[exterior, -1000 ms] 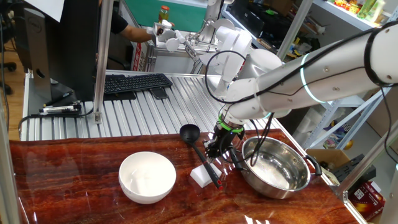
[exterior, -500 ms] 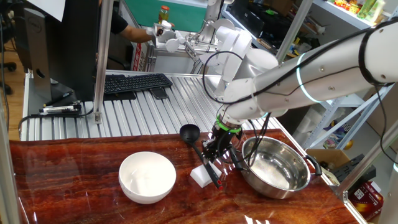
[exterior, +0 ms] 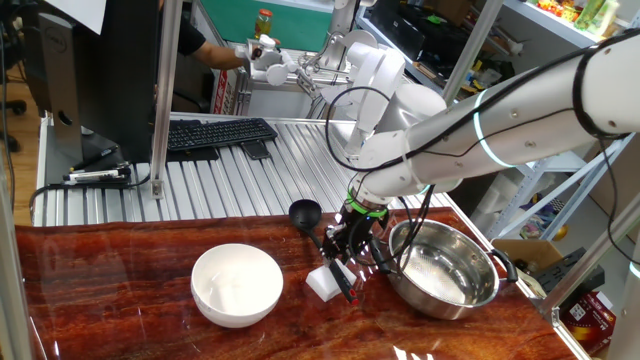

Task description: Scoop water with a large spoon from one bowl to another

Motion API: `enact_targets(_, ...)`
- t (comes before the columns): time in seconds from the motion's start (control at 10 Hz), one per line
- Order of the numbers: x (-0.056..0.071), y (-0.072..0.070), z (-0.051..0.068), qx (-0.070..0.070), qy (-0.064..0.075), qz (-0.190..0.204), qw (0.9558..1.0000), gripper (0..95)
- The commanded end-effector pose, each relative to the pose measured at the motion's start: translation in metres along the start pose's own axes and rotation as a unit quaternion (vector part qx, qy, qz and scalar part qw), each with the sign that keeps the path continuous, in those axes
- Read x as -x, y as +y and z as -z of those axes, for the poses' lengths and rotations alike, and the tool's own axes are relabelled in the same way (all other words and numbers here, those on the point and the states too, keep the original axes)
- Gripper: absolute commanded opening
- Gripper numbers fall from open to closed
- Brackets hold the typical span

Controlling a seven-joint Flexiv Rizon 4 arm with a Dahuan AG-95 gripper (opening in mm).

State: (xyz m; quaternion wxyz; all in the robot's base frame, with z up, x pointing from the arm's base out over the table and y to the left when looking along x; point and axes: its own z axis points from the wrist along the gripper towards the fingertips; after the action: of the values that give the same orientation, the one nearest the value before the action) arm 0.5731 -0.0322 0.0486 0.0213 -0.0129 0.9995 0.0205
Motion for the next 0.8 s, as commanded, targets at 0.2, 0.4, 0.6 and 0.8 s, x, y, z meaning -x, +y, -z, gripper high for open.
enact_targets(0.2,-0.0009,-0.0004,-0.0018,-0.001,-0.001,0.000,1.0000,38.0)
enact_targets(0.4,-0.0009,-0.0004,-0.0018,-0.002,-0.003,0.002,1.0000,38.0)
enact_targets(0.6,-0.0019,-0.0001,-0.0024,-0.005,-0.005,0.003,1.0000,38.0)
enact_targets(0.8,-0.0024,0.0002,-0.0027,-0.005,-0.005,0.004,1.0000,19.0)
